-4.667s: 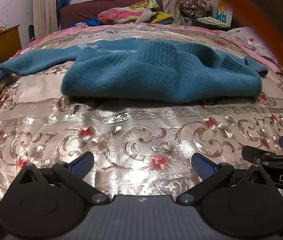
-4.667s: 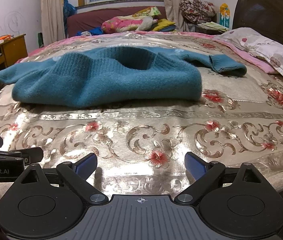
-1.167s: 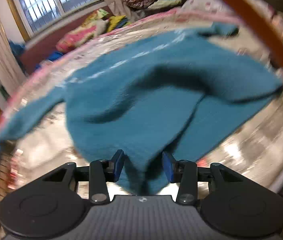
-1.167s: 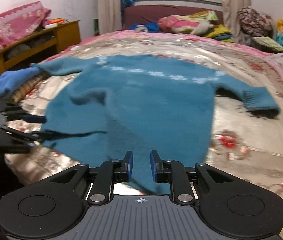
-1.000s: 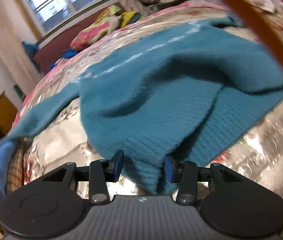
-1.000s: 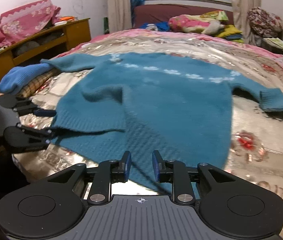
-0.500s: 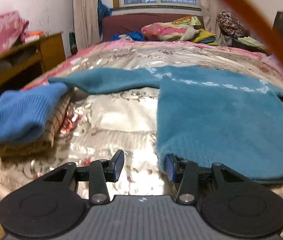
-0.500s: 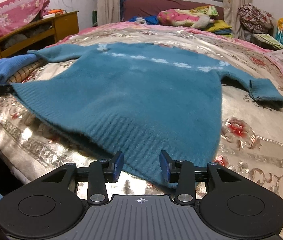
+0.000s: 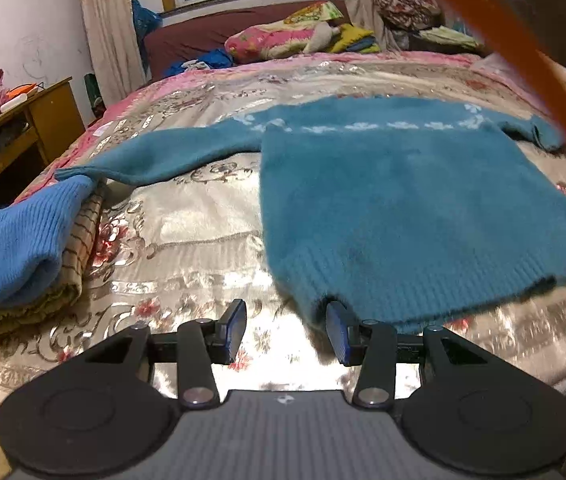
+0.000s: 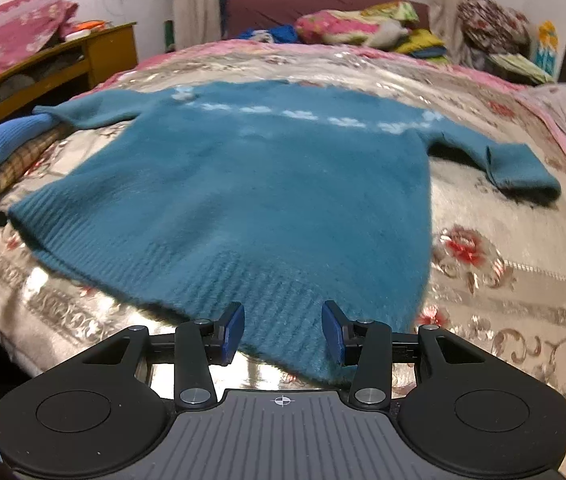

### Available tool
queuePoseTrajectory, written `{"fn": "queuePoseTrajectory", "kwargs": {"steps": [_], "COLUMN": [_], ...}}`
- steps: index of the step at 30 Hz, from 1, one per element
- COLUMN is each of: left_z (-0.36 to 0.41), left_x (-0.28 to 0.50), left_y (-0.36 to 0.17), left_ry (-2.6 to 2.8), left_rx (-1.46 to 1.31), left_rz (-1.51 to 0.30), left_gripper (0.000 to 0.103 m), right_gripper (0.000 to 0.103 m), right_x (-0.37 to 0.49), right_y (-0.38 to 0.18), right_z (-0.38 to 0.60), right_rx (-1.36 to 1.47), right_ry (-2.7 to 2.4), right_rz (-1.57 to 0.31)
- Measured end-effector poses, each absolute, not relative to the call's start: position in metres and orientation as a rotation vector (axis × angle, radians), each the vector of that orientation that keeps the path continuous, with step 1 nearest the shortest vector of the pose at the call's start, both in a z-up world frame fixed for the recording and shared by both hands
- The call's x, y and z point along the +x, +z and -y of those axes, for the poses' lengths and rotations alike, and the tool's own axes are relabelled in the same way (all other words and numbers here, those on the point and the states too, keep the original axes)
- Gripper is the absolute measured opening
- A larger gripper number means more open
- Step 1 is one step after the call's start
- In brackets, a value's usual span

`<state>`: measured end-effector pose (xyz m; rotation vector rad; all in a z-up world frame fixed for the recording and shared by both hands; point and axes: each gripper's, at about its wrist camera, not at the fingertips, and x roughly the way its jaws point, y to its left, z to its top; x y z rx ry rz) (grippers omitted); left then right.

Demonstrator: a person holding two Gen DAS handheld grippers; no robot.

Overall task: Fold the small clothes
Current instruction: 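Lift and pull the hem with both grippers to spread the sweater flat, then release the hem and move the right gripper to the sleeve cuff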

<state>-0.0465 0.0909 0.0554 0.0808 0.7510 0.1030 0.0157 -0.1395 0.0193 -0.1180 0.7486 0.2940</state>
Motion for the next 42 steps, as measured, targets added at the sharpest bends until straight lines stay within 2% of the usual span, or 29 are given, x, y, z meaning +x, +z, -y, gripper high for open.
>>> {"fn": "queuePoseTrajectory", "kwargs": {"steps": [7, 13, 18, 25, 42], "left_z": [-0.085, -0.05, -0.021, 0.002, 0.036], "left_x": [-0.056, -0.038, 0.005, 0.046, 0.11], "left_y": [0.072, 0.083, 0.067, 0.02, 0.041], "left_ry": [0.1, -0.012, -0.112, -0.189, -0.292], "left_rx": [0.082, 0.146, 0.146, 0.136, 0.089], "left_rz": [-0.719, -0.669, -0.694, -0.865, -0.786], "left_gripper": [0.05, 0.05, 0.051, 0.051, 0.051], "right_gripper": [0.042, 0.042, 0.042, 0.042, 0.042], "right_x": [0.021, 0.024, 0.033, 0.048, 0.11], "right_y": [0.016, 0.022, 0.023, 0.007, 0.032], "right_z": [0.142, 0.143, 0.143, 0.145, 0.201], "right_rx": [-0.085, -0.056, -0.039, -0.054, -0.081], "right_ry": [0.247, 0.223, 0.202, 0.198, 0.066], "right_rz": [-0.765, -0.752, -0.752, -0.816, -0.691]}}
